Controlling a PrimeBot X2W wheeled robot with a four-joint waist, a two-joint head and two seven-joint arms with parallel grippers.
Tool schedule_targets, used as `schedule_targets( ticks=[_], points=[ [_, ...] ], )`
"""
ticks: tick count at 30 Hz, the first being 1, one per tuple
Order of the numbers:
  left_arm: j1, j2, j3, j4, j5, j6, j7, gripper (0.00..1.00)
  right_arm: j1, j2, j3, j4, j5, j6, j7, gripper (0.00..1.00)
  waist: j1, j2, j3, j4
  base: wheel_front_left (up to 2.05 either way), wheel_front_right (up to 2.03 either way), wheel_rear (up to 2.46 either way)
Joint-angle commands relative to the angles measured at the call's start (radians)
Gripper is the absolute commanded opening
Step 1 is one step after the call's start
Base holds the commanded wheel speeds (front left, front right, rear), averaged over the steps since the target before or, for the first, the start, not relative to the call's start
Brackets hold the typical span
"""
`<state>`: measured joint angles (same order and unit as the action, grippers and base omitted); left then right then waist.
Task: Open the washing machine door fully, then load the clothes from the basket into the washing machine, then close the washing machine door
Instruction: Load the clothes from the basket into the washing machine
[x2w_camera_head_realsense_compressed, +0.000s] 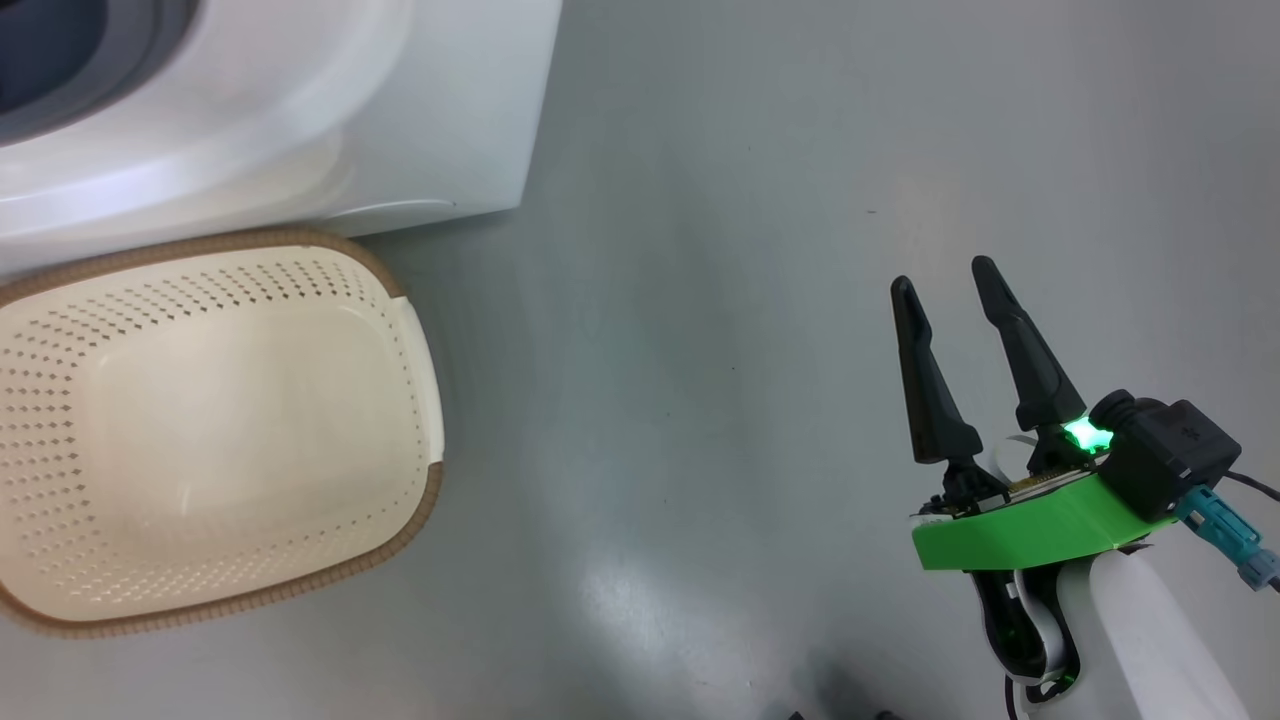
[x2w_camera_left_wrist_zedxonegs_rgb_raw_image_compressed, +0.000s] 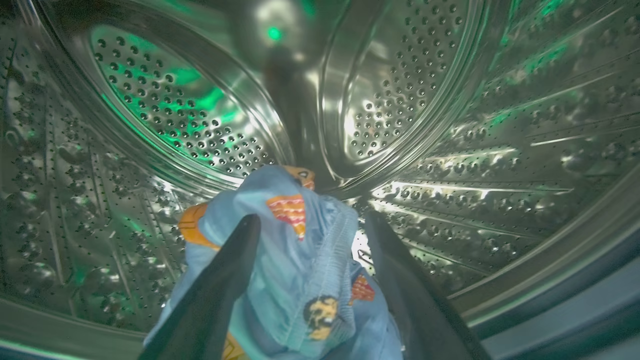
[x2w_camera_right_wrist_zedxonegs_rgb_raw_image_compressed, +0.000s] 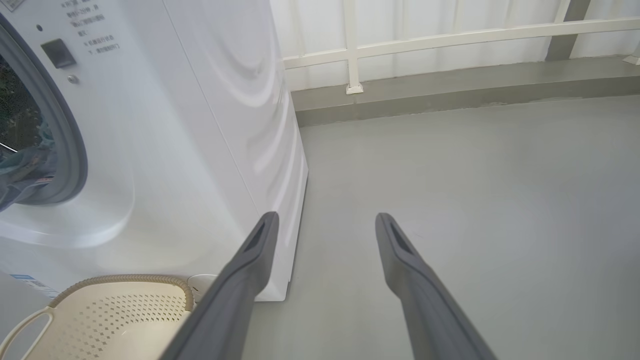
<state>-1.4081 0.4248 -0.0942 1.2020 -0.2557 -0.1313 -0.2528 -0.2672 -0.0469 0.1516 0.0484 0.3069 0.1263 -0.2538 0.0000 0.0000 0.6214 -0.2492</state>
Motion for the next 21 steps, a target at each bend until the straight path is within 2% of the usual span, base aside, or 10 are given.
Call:
schedule_targets(
  ticks=[1,9,21],
  points=[
    [0.038,0.045,0.020,-0.065,-0.013,0.001,-0.008,1.00,0.003,-0.009,0.010,-0.022,-0.009,0.004,-0.008,1.00,0.0000,0.0000,-0.005,0.005,0.00,0.00,0.00],
    [0.246,0.011,0.133,-0.319,-0.027,0.012,-0.009,1.00,0.009,-0.016,0.001,-0.023,-0.012,0.004,-0.008,1.00,0.0000,0.0000,-0.041,0.016,0.00,0.00,0.00],
    [0.501,-0.076,0.247,-0.501,0.016,0.005,-0.009,1.00,0.037,-0.043,-0.016,-0.012,-0.010,0.004,-0.008,1.00,0.0000,0.0000,-0.140,0.044,0.00,0.00,0.00]
  ],
)
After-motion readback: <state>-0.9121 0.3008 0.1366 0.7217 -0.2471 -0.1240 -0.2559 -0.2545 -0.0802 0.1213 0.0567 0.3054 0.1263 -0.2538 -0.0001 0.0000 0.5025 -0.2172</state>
